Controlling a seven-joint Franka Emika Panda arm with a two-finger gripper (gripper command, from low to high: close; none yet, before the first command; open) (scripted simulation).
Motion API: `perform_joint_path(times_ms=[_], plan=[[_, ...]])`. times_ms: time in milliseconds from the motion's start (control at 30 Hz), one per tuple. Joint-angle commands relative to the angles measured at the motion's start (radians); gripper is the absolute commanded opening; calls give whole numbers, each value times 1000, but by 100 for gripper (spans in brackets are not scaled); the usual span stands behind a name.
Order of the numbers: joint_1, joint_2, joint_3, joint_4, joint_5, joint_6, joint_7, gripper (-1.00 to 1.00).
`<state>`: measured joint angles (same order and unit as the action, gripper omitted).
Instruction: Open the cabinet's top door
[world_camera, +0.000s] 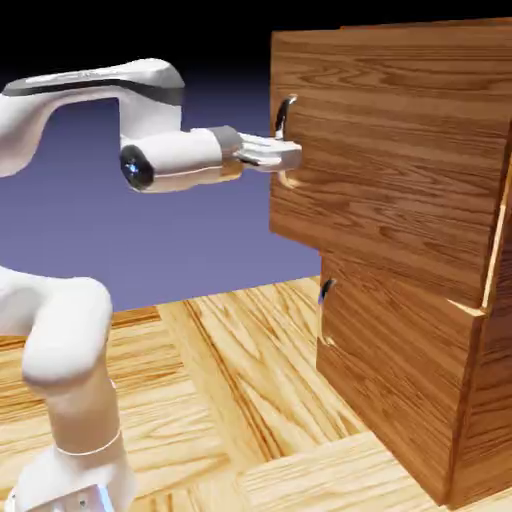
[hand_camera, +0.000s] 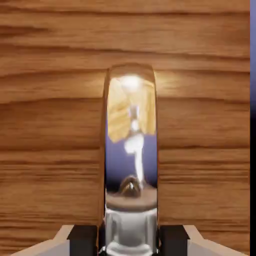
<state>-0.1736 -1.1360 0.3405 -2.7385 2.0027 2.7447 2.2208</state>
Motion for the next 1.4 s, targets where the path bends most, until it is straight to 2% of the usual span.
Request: perform_joint_path(times_ms=[0,400,700,1000,1367], plan=[[21,-22,-30,-20,-42,-14,21,-100],[75,-285,-382,-178,-564,-292,254,-100],[16,-355,-708,-159,-899,-601,312,-100],[61,-288,-1034,3,-1171,-921,307,-100],[359,-175,-1365,389,-1401,-1319,315,-100]])
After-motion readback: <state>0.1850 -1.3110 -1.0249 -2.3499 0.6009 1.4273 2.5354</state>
